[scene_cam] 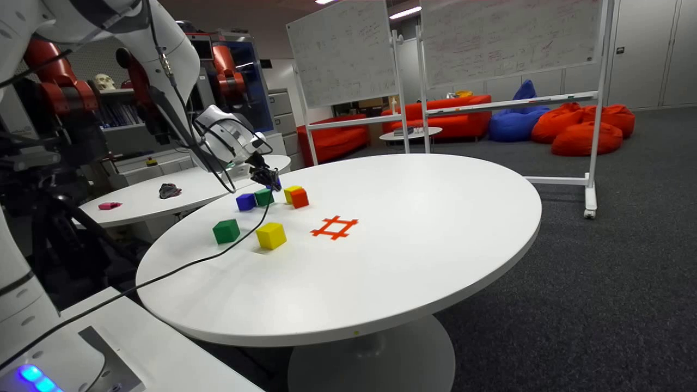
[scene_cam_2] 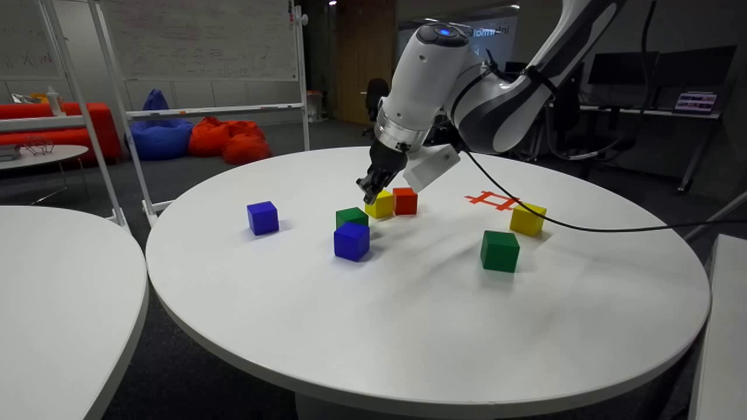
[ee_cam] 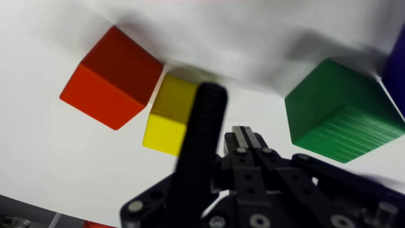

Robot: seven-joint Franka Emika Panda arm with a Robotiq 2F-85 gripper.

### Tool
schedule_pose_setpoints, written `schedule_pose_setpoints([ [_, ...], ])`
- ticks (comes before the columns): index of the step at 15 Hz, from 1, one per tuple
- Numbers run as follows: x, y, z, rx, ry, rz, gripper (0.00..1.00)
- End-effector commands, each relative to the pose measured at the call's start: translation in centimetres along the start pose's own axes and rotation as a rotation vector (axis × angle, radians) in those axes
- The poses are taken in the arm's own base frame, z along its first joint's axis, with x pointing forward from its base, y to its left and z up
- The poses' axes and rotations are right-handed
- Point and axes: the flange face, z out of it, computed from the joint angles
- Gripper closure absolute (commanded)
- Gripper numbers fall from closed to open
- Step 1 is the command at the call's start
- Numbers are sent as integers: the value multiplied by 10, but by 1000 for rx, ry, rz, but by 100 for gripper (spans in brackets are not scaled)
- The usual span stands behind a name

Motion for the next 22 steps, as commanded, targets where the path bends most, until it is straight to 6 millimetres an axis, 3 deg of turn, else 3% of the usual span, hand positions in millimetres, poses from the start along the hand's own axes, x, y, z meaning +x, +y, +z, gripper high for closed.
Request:
schedule_pose_setpoints([
  [1,7,10,-5,-45,19,61,100],
  [7,10,32,-12,-63,42,159,100],
  [9,11,27,0,-46,25,150,99],
  [22,11,24,2,-57,15,142,100],
])
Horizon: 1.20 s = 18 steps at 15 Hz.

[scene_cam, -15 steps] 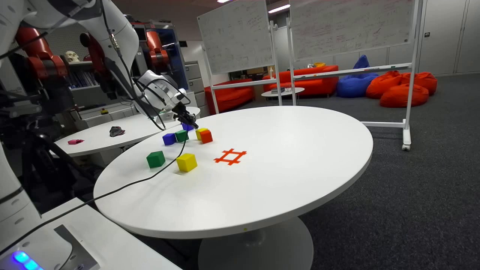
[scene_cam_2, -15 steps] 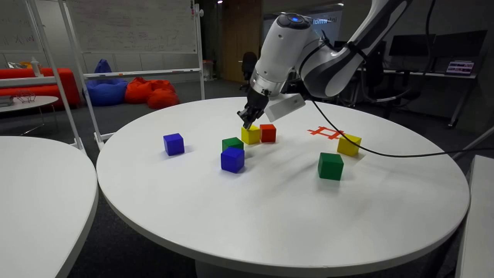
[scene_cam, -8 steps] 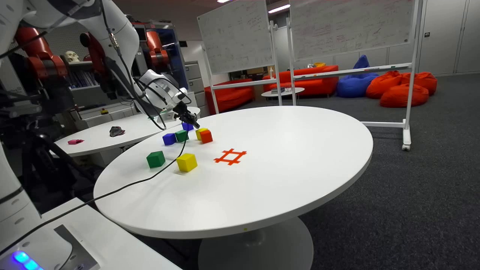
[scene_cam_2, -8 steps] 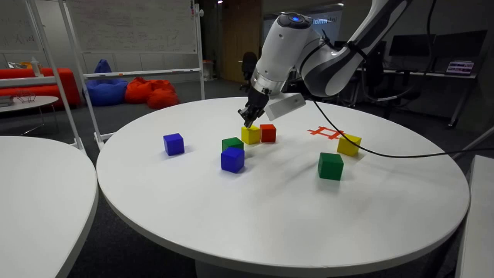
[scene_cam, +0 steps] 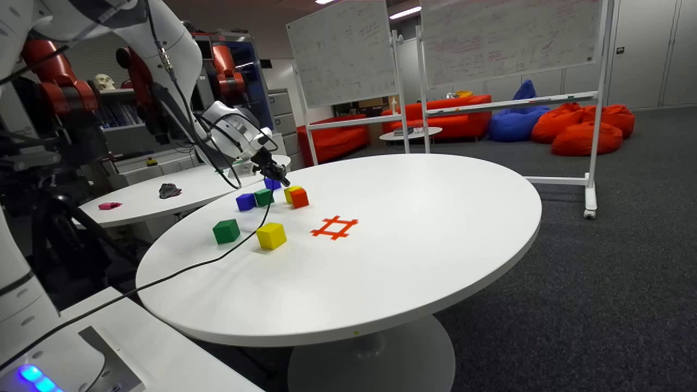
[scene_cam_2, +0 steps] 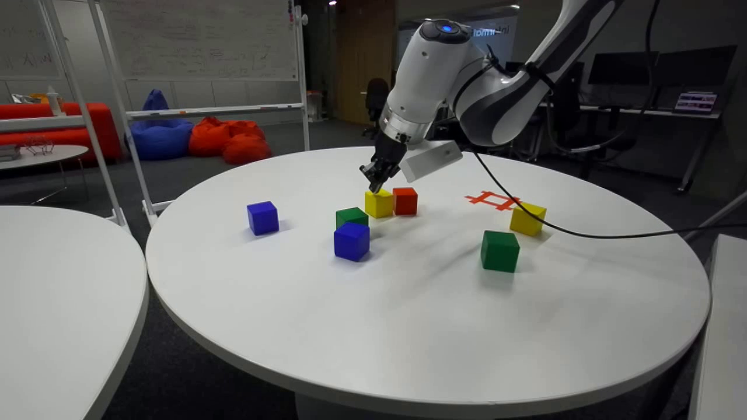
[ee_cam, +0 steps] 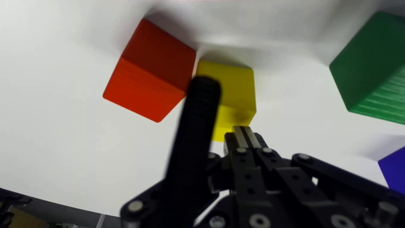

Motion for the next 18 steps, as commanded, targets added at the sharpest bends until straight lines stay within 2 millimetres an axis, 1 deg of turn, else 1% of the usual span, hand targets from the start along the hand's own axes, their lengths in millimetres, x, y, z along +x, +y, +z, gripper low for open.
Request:
schedule_pose_setpoints([
  [1,-3,-7,4,-14,-14,-26,100],
  [4,-7,-21,10,-36,-37,-74,100],
  [10,-9,-47,14,-73,-66,-191,100],
  [14,-19,-56,24,-69,-104,-242,100],
  [15,-22,-54,19,-51,-90,-209,99],
  [18,-24,-57,22,-50,-98,-221,99],
])
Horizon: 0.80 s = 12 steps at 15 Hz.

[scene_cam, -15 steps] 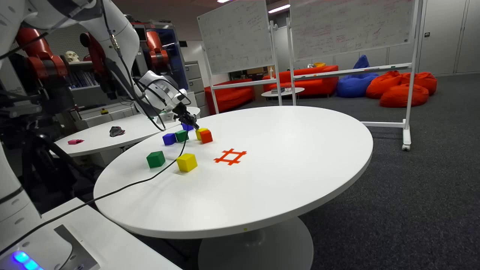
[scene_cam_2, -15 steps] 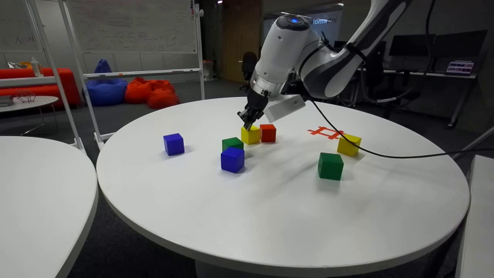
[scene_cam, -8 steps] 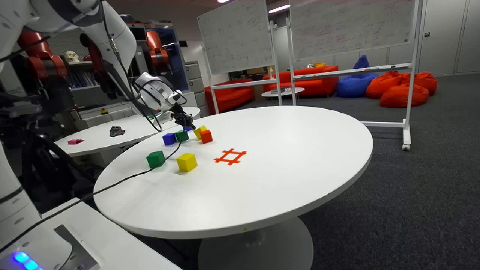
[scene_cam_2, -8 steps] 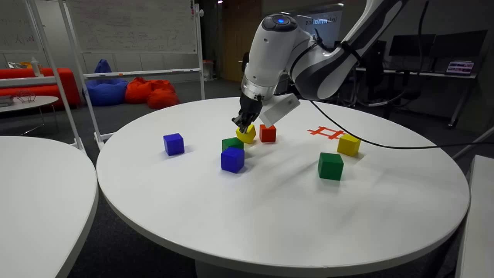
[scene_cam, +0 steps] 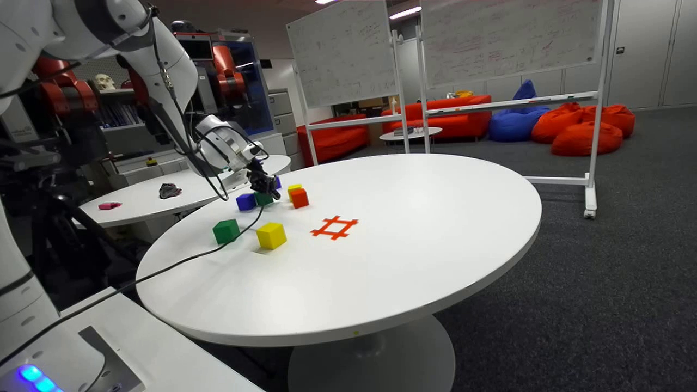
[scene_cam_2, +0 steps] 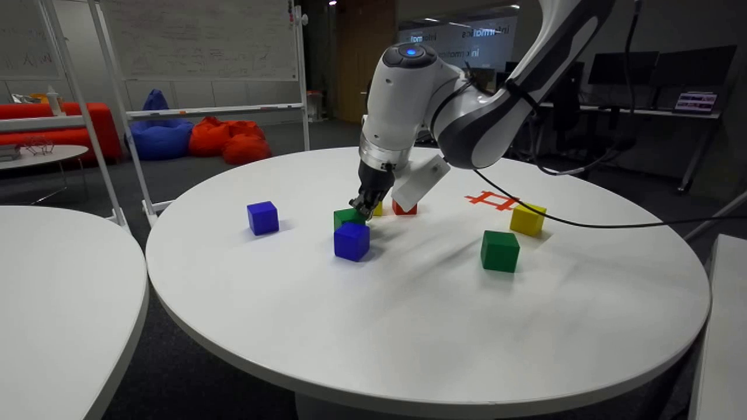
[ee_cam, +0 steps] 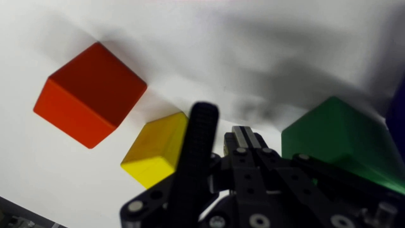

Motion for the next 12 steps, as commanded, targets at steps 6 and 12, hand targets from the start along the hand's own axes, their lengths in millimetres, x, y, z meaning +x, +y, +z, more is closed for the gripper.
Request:
schedule_pose_setpoints([
  [6,2,3,-2,-4,-1,10,100],
  [12,1,21,-2,-9,-19,78,100],
])
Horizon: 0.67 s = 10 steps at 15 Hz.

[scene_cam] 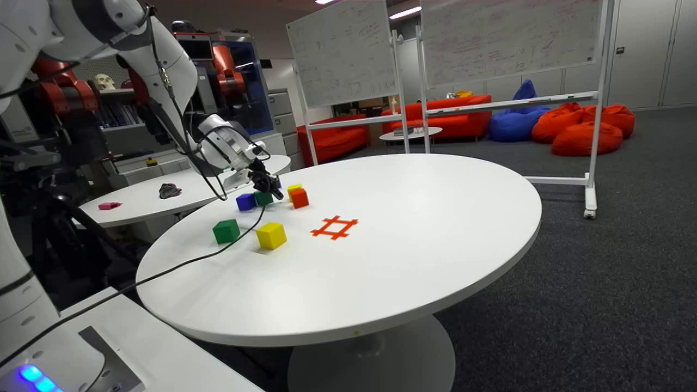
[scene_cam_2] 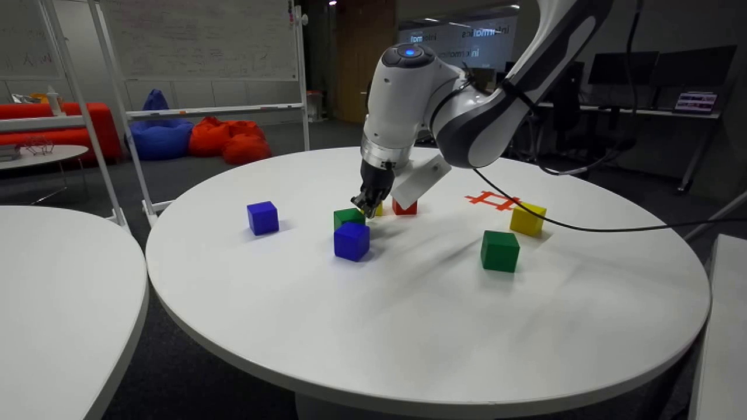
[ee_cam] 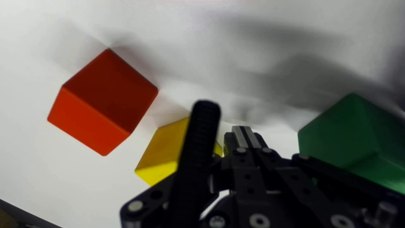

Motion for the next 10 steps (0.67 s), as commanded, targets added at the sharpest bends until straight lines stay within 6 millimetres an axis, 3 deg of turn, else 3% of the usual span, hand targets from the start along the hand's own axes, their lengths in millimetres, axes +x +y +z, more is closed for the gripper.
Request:
schedule_pose_setpoints([
  [1,-2,16,-5,5,-10,43,100],
  [6,-17,51,-4,-4,-27,121,100],
  [10,-44,84,1,-16,-40,179,100],
])
